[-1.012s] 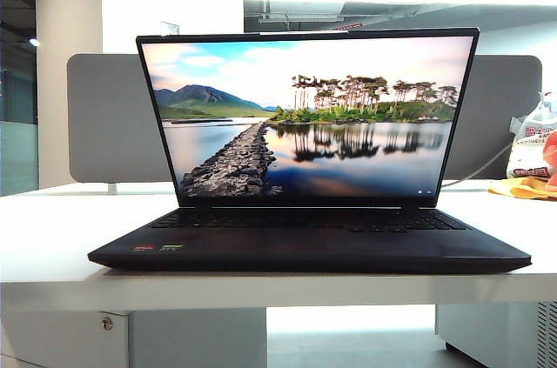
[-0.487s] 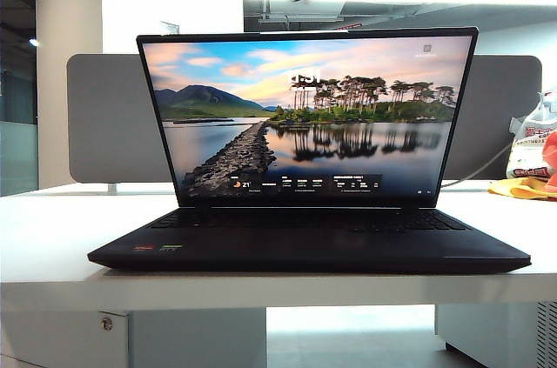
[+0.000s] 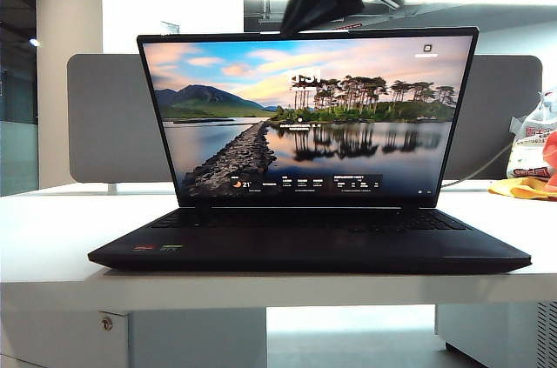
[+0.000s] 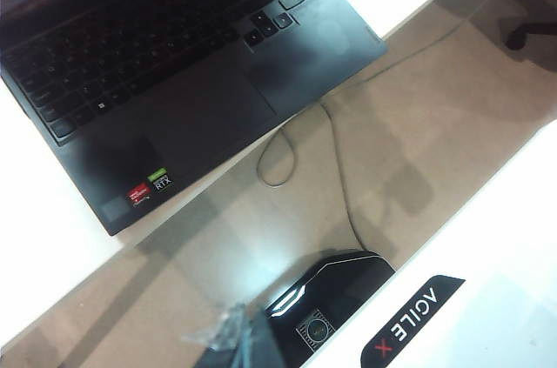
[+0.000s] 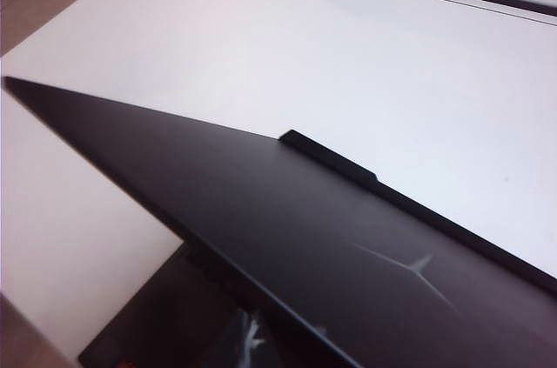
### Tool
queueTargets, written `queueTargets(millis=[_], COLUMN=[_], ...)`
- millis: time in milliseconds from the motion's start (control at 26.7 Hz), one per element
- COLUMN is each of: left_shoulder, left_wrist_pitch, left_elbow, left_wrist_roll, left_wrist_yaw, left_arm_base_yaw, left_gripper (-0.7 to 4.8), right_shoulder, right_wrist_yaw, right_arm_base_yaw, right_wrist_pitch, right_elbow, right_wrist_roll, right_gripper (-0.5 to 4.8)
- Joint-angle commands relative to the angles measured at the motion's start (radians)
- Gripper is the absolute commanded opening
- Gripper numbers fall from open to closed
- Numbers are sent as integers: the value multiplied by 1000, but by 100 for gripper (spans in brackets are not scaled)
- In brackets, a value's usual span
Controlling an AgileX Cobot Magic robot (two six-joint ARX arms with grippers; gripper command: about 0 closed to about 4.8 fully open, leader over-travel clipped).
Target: Open the lid of the laptop and use the keypad to enter the password "123".
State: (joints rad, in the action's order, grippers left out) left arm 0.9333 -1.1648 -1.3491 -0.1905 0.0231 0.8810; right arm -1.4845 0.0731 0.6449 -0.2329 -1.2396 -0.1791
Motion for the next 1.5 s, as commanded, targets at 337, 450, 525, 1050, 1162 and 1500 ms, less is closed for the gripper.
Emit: queueTargets(millis=[337,450,525,1050,1162,1500], left_shoulder=[-1,-1,-1,-1,-1,-1], left_wrist_pitch=[14,14,14,0,-1,23], left_elbow=[-6,-6,-6,-6,-6,-6], left_wrist_roll=[19,19,18,7,7,19], left_wrist_yaw=[4,4,4,29,52,71], left_arm_base_yaw=[1,1,1,1,1,0], left_gripper=[-6,-6,-6,-6,-6,-6], right_shoulder=[-1,-1,-1,-172,-209,-264], right_wrist_yaw=[-11,-17,-19,8,8,14], right_arm_base_yaw=[-39,-62,-83,-142,-151,-204], right_wrist_pitch=[112,132,152,178,183,185], right_elbow=[-5,-6,-8,-182,-220,-302], right_wrist_roll=[-4,-4,-4,-3,-3,-3], right_gripper=[-2,-2,-2,-2,-2,-2])
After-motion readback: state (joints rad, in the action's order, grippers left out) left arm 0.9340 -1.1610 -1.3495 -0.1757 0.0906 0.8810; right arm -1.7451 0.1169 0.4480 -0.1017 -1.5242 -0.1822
